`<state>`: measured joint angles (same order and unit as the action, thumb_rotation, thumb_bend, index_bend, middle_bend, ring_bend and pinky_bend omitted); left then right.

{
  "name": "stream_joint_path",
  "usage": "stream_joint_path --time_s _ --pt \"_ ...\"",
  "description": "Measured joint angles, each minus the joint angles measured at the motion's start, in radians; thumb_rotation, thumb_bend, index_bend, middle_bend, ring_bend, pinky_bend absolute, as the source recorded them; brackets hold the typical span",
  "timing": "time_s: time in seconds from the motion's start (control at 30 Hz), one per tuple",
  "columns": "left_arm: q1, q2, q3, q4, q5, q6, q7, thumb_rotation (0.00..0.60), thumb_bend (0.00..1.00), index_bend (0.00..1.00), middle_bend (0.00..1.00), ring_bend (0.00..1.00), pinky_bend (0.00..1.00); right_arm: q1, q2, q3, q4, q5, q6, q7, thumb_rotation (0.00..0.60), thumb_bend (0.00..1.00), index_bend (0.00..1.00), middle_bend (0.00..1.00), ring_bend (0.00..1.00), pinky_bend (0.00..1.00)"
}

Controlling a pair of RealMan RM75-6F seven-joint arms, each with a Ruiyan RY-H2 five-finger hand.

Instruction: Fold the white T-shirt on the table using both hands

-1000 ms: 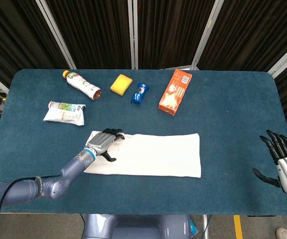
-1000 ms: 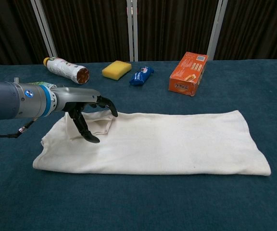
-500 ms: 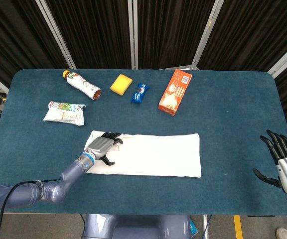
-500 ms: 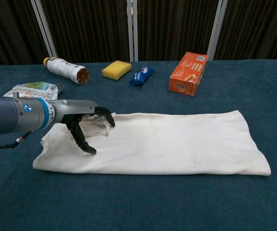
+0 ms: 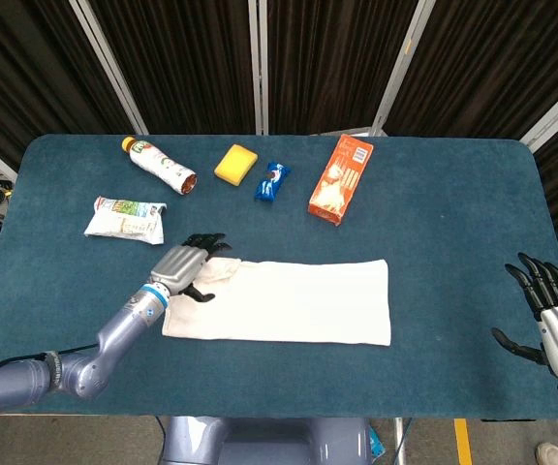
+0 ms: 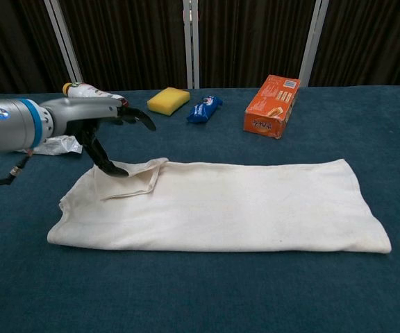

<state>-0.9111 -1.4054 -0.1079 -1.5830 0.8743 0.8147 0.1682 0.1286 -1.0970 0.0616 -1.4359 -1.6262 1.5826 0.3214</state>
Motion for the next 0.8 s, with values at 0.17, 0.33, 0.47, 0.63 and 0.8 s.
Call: stream_joint_path --time_s 0.17,0.33,0.47,0.63,0.8 --pt "0.082 0.110 0.005 -0.080 0.056 0.115 -0.010 0.600 0.23 0.00 0.00 0.00 0.00 0.011 -0.006 -0.003 0.011 0.008 -0.036 -0.014 0.600 0.10 0.13 0.00 0.00 0.00" --pt "0.145 0.178 0.023 -0.147 0.055 0.215 0.041 0.600 0.15 0.00 0.00 0.00 0.00 0.042 -0.014 -0.022 0.036 -0.008 -0.108 -0.039 0.600 0.10 0.13 0.00 0.00 0.00" --pt "0.204 0.204 0.037 -0.196 0.069 0.331 0.077 0.600 0.15 0.00 0.00 0.00 0.00 0.088 -0.022 -0.044 0.068 -0.046 -0.184 -0.077 0.600 0.10 0.14 0.00 0.00 0.00" --pt "0.297 0.239 0.063 -0.269 0.085 0.481 0.151 0.600 0.15 0.00 0.00 0.00 0.00 0.166 -0.044 -0.073 0.133 -0.121 -0.266 -0.103 0.600 0.09 0.19 0.00 0.00 0.00" --pt "0.387 0.278 0.092 -0.352 0.100 0.578 0.197 0.600 0.15 0.00 0.00 0.00 0.00 0.233 -0.096 -0.095 0.245 -0.196 -0.295 -0.085 0.600 0.09 0.21 0.00 0.00 0.00"
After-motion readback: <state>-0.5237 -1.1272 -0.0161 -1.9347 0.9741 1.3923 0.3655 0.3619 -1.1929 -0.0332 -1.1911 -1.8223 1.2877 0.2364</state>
